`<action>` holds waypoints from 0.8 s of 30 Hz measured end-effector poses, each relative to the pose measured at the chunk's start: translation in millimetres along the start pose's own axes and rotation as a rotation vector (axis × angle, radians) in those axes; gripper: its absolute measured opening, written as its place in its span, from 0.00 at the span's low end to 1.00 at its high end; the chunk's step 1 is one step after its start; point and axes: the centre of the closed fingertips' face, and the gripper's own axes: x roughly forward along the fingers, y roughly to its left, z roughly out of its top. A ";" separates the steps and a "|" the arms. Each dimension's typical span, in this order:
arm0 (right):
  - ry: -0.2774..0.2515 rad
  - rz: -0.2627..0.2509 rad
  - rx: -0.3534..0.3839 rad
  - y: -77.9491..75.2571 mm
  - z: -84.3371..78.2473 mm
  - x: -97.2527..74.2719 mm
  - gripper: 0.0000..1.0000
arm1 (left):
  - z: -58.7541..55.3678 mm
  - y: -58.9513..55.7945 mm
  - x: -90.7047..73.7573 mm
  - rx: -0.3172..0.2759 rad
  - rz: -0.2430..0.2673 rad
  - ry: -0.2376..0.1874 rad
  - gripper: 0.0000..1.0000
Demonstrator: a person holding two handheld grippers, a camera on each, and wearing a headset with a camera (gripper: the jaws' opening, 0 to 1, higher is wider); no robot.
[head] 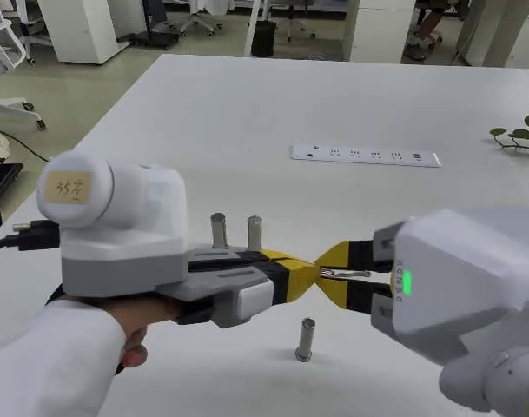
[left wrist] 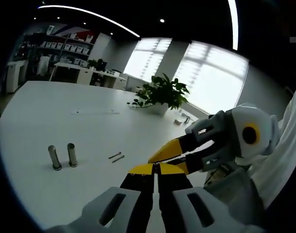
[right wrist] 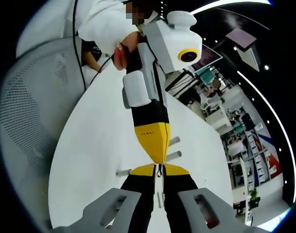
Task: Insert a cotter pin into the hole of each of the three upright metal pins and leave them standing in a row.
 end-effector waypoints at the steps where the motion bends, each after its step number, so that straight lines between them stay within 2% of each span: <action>1: 0.003 0.003 0.002 0.2 -1.0 0.9 0.00 | -0.4 -0.1 -0.1 0.003 0.000 0.003 0.00; 9: 0.010 0.033 0.092 3.8 -14.9 3.2 0.09 | -1.6 -2.2 -4.1 0.013 -0.015 0.006 0.00; 12: 0.007 0.083 0.163 11.8 -22.3 4.4 0.16 | -0.2 -5.7 -4.5 0.042 -0.027 0.000 0.00; 14: 0.007 0.095 0.202 12.4 -26.3 3.2 0.15 | -3.6 -5.3 -4.3 0.079 -0.021 0.018 0.00; 16: -0.016 0.116 0.259 14.8 -26.8 2.5 0.16 | -9.6 -3.9 -4.0 0.109 -0.013 0.044 0.00; 19: -0.059 0.150 0.351 16.5 -26.8 1.2 0.19 | -15.0 -4.4 -3.7 0.120 -0.014 0.055 0.00; 24: -0.094 0.231 0.476 19.6 -31.9 -1.6 0.24 | -20.4 -6.5 -3.7 0.159 -0.019 0.065 0.00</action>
